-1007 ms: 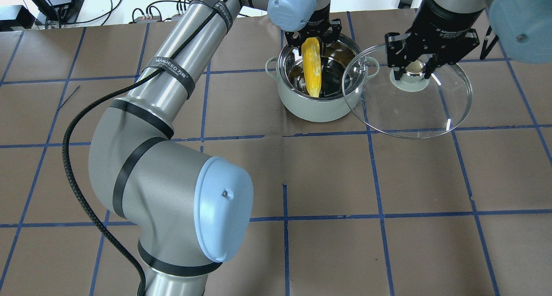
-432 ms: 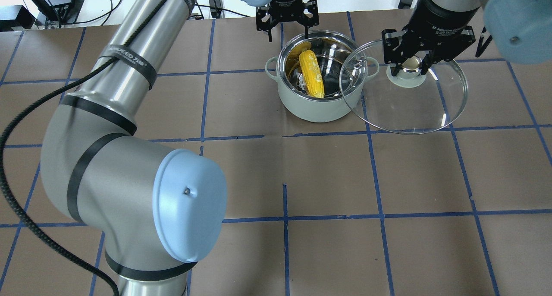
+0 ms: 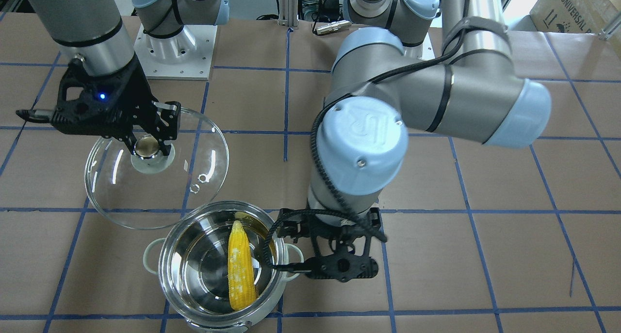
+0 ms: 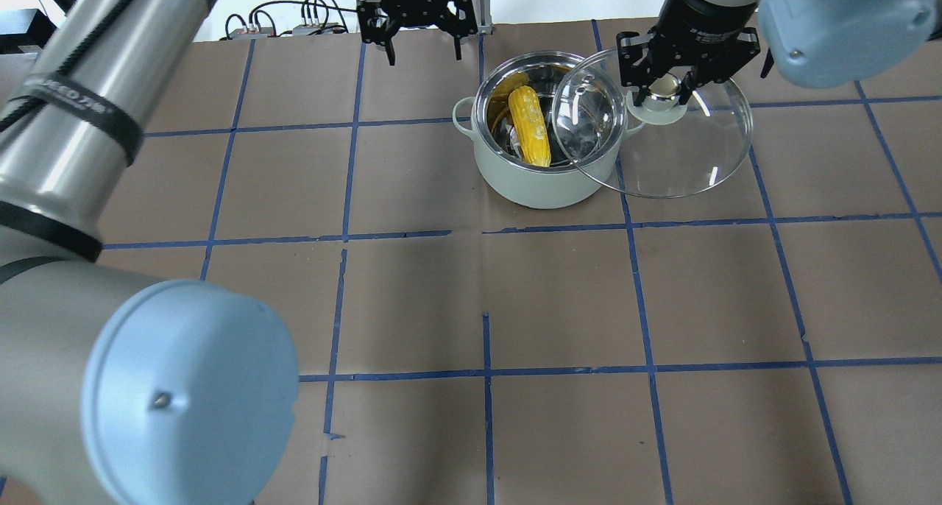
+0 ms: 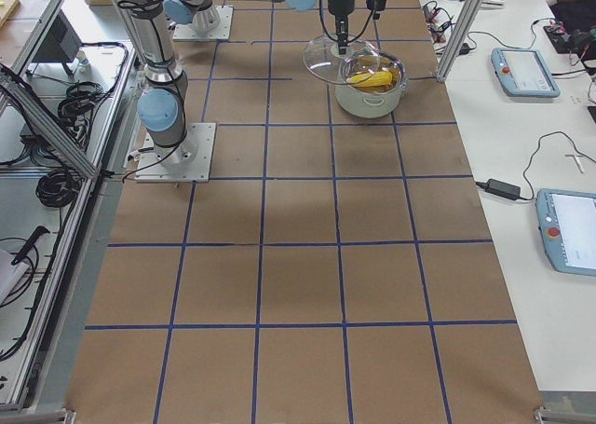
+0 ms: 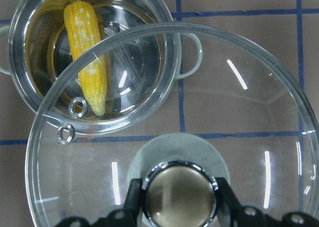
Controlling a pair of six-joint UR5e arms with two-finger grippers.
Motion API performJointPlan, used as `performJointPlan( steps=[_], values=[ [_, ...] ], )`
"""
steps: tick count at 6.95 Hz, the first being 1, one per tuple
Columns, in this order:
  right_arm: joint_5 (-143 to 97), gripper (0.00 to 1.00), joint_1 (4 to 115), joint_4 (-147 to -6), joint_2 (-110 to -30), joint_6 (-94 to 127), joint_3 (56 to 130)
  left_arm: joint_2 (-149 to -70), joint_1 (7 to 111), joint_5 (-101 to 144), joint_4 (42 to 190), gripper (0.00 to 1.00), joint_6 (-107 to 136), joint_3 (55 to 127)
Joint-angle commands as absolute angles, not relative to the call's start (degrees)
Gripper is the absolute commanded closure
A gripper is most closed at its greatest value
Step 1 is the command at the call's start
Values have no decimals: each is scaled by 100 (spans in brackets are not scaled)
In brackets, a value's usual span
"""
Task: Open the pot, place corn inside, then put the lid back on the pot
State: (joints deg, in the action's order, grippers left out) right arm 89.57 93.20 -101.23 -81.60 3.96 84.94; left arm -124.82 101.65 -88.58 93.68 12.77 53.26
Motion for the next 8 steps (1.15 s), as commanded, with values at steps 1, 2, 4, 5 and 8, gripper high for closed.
performJointPlan(
  steps=[1, 2, 4, 5, 8],
  values=[
    [8921, 70, 9623, -10310, -7342, 518, 7808, -11098, 9539, -8868, 9326, 0, 514, 7050],
    [8921, 71, 9685, -10318, -7034, 527, 7613, -10474, 9145, -8877, 9308, 0, 127, 7667],
    [8921, 71, 9791, -10685, -6524, 554, 7384, -9312, 8869, -8895, 9282, 0, -70, 8548],
    [8921, 71, 9835, -10757, -6321, 562, 7217, -9308, 8868, -8912, 9316, 0, -9, 8508],
    [8921, 71, 9896, -10985, -5986, 571, 7075, -9316, 8816, -9141, 9378, 0, -88, 8385]
  ],
)
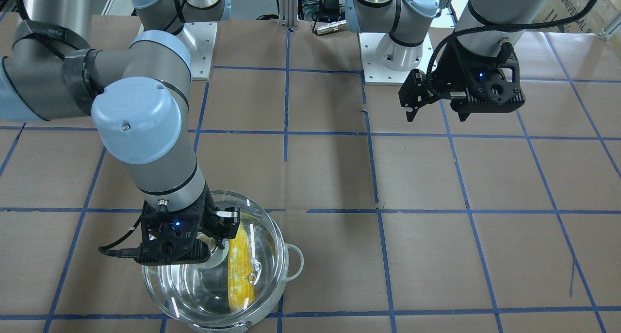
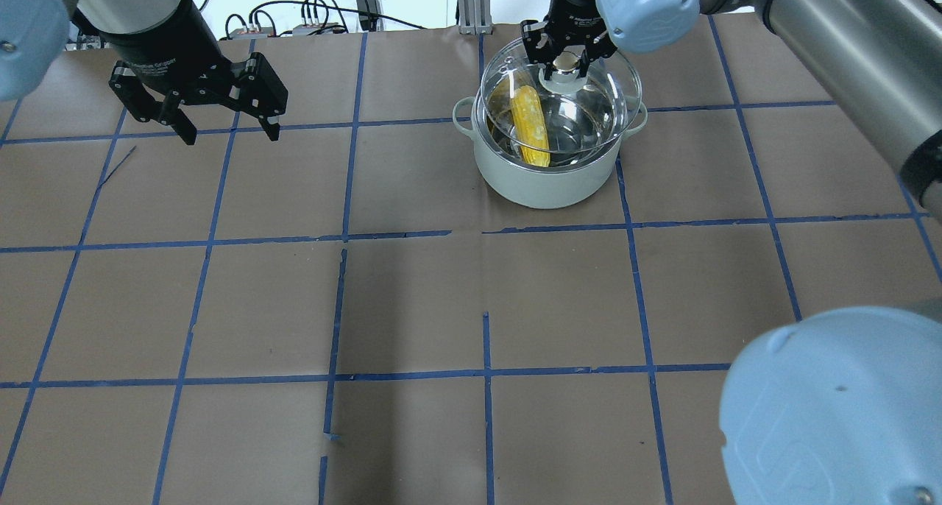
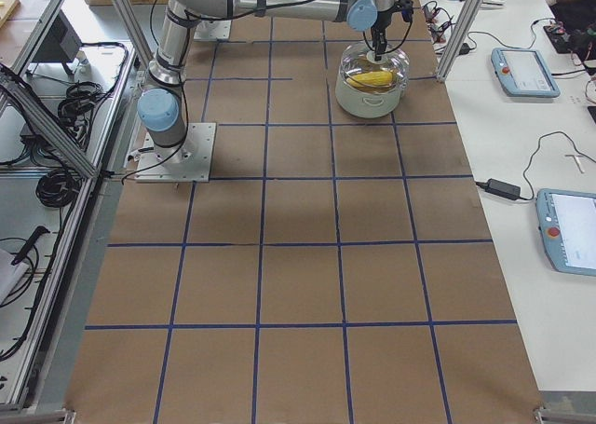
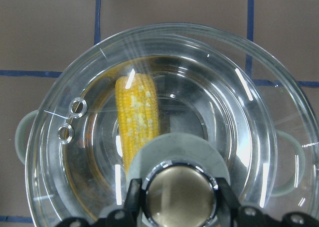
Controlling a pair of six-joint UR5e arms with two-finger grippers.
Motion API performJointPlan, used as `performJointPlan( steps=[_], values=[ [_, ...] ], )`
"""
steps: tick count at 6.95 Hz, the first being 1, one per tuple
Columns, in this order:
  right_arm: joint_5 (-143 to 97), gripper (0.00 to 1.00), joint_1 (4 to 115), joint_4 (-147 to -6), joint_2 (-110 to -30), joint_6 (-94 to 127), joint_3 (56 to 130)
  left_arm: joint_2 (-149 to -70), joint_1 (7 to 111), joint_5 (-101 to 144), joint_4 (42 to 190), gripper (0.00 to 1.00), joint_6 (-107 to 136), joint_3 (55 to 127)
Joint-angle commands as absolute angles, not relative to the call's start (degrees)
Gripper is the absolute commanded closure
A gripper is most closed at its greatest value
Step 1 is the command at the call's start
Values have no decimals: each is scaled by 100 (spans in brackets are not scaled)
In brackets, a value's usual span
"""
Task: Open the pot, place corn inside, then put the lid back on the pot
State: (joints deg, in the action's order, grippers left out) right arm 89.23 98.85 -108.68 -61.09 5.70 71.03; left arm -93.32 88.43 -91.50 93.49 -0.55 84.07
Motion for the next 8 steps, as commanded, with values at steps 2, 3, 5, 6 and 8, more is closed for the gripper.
performJointPlan(
  steps=[2, 3, 5, 6, 8],
  values=[
    [8921, 71, 9896, -11074, -5907, 571, 7058, -9316, 8798, -9149, 9387, 0, -280, 8254],
    [8921, 70, 9940, -11153, -5854, 571, 7032, -9316, 8798, -9123, 9387, 0, -290, 8244],
    [8921, 71, 9958, -11171, -5845, 571, 7022, -9308, 8798, -9140, 9387, 0, -281, 8210],
    [8921, 70, 9949, -11162, -5810, 571, 7022, -9308, 8798, -9132, 9378, 0, -281, 8226],
    [8930, 70, 9932, -11188, -5766, 563, 7040, -9325, 8807, -9123, 9378, 0, -281, 8270]
  ],
)
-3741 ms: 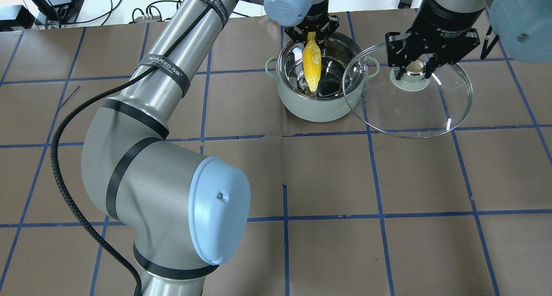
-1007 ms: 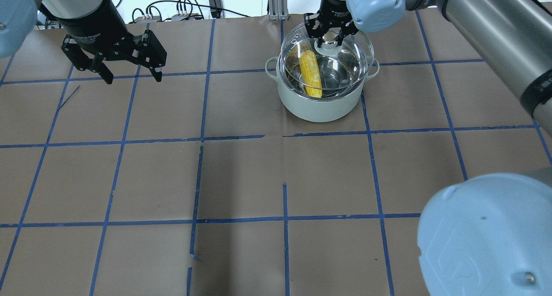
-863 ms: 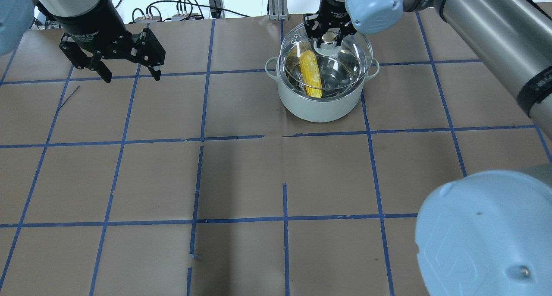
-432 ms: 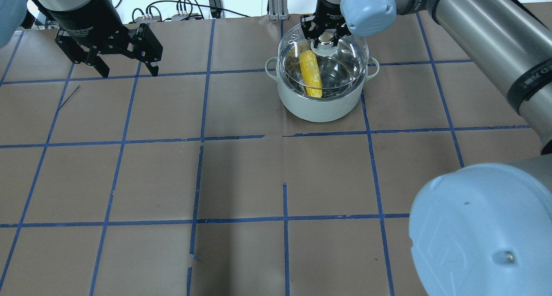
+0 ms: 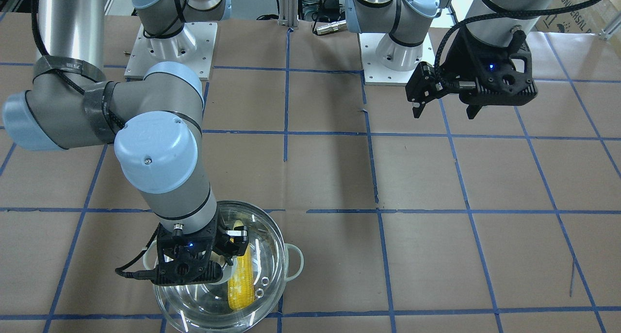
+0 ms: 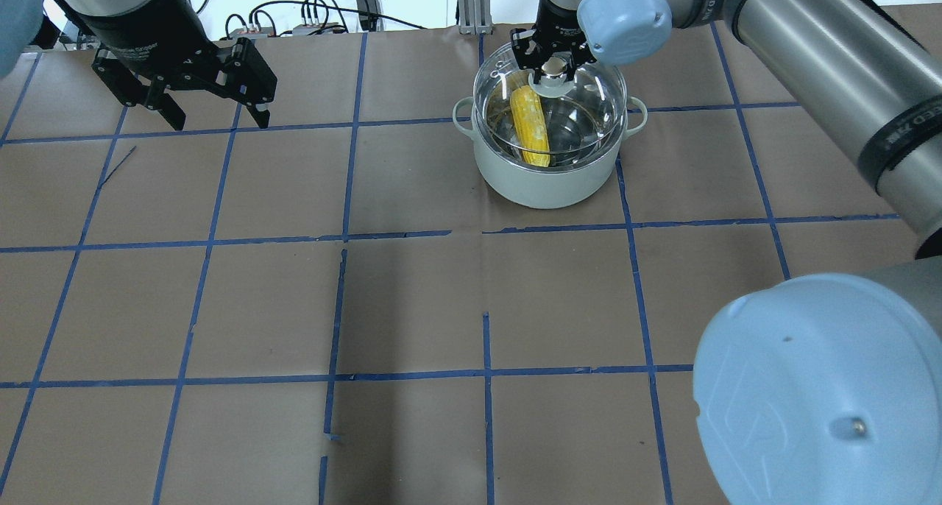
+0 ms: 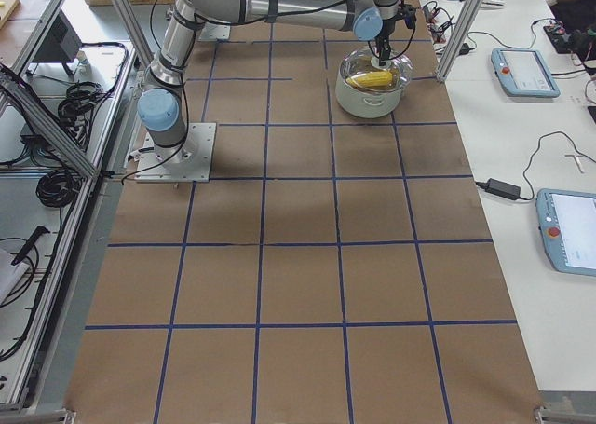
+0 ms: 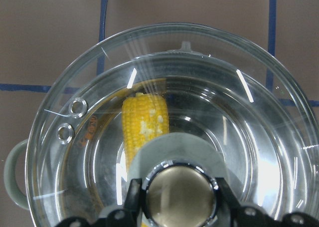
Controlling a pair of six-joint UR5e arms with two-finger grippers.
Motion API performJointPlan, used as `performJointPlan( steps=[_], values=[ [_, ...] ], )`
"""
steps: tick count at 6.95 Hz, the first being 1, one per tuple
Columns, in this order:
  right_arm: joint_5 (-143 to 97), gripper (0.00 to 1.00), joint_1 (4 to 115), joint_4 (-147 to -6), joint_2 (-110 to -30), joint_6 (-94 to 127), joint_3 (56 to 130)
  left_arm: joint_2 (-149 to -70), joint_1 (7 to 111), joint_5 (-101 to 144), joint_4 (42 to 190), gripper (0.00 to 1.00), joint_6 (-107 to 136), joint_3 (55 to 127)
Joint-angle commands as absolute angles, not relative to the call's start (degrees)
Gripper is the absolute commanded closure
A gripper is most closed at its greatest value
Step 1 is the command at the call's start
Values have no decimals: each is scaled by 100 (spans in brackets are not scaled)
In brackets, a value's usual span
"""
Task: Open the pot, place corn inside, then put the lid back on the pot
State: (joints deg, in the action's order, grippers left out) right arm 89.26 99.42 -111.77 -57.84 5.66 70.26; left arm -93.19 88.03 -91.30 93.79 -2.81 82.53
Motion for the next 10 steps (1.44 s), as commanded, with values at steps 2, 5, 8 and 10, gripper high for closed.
performJointPlan(
  steps=[2, 5, 8, 10],
  values=[
    [8930, 70, 9932, -11171, -5801, 563, 7058, -9316, 8807, -9123, 9369, 0, -281, 8279],
    [8938, 70, 9940, -11092, -5845, 563, 7066, -9316, 8807, -9123, 9352, 0, -281, 8288],
    [8938, 70, 9958, -10960, -5880, 563, 7066, -9316, 8807, -9123, 9343, 0, -281, 8306],
    [8938, 70, 9958, -10960, -5880, 563, 7066, -9316, 8807, -9123, 9334, 0, -281, 8306]
  ],
)
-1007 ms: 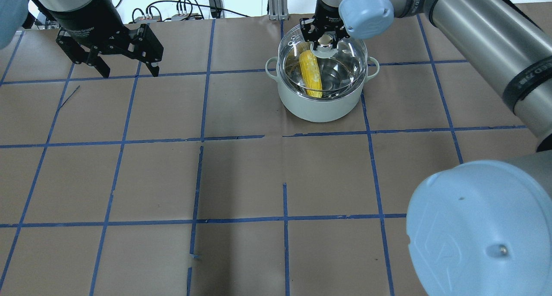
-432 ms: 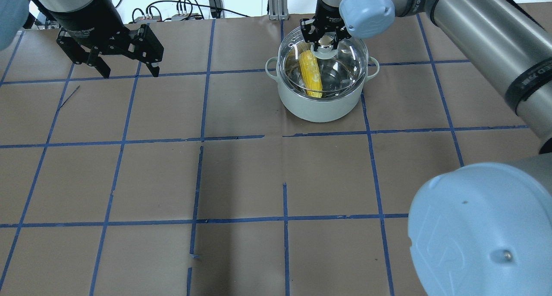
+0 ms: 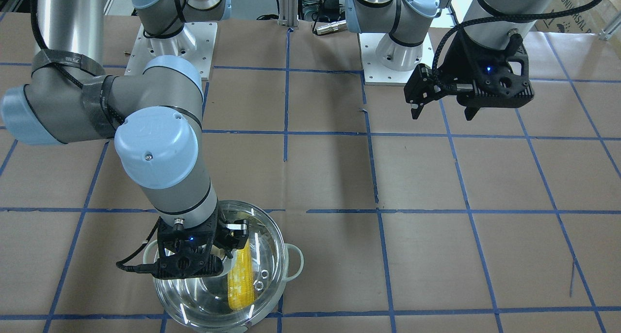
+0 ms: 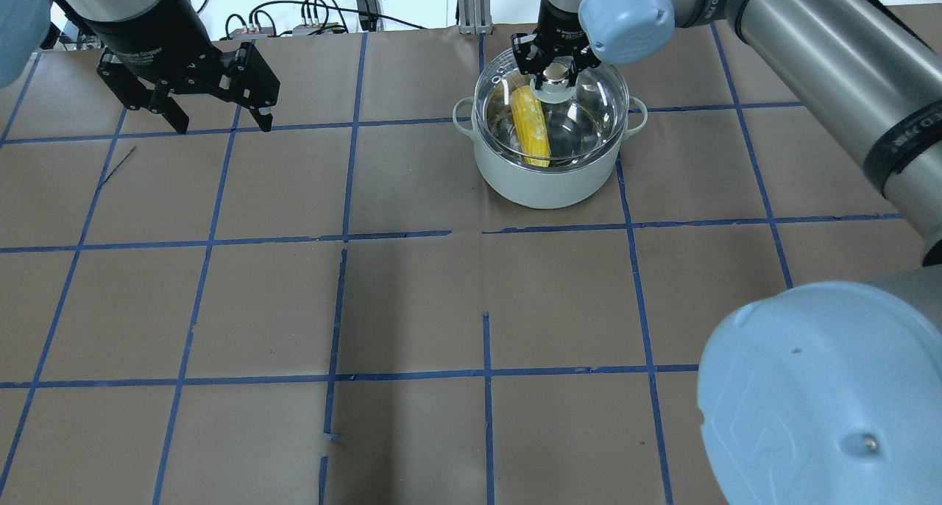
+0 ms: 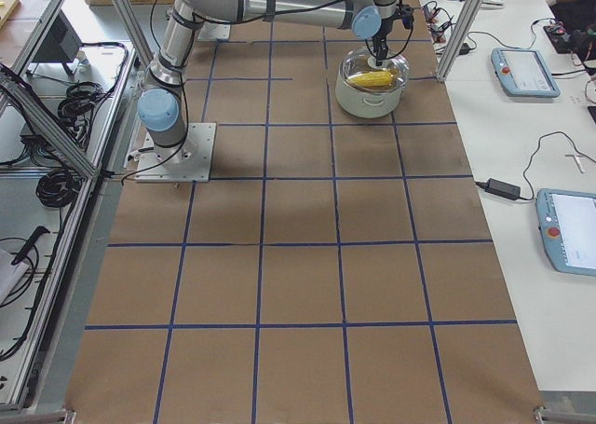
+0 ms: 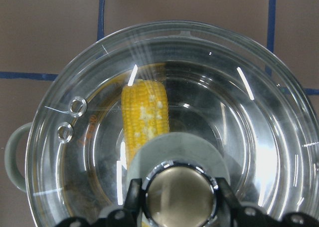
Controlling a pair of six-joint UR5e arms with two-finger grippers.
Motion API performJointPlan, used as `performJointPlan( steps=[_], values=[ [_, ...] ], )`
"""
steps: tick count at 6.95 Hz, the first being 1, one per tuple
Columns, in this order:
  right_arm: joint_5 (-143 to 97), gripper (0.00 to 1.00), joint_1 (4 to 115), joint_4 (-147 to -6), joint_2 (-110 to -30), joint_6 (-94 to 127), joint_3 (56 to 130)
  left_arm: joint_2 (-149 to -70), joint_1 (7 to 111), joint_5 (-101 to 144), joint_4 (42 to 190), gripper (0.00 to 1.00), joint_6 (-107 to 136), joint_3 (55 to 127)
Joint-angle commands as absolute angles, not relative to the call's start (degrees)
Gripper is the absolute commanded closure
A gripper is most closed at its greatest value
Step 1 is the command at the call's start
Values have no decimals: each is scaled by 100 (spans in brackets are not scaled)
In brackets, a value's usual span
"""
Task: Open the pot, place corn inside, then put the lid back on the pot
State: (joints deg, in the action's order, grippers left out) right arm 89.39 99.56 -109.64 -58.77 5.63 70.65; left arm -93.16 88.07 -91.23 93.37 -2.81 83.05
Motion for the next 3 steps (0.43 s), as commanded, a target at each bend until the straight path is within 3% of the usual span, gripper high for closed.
performJointPlan(
  steps=[1, 3],
  values=[
    [8938, 70, 9958, -10960, -5880, 563, 7084, -9316, 8807, -9123, 9334, 0, -281, 8306],
    [8930, 70, 9958, -10951, -5880, 563, 7101, -9316, 8807, -9123, 9334, 0, -281, 8314]
  ],
)
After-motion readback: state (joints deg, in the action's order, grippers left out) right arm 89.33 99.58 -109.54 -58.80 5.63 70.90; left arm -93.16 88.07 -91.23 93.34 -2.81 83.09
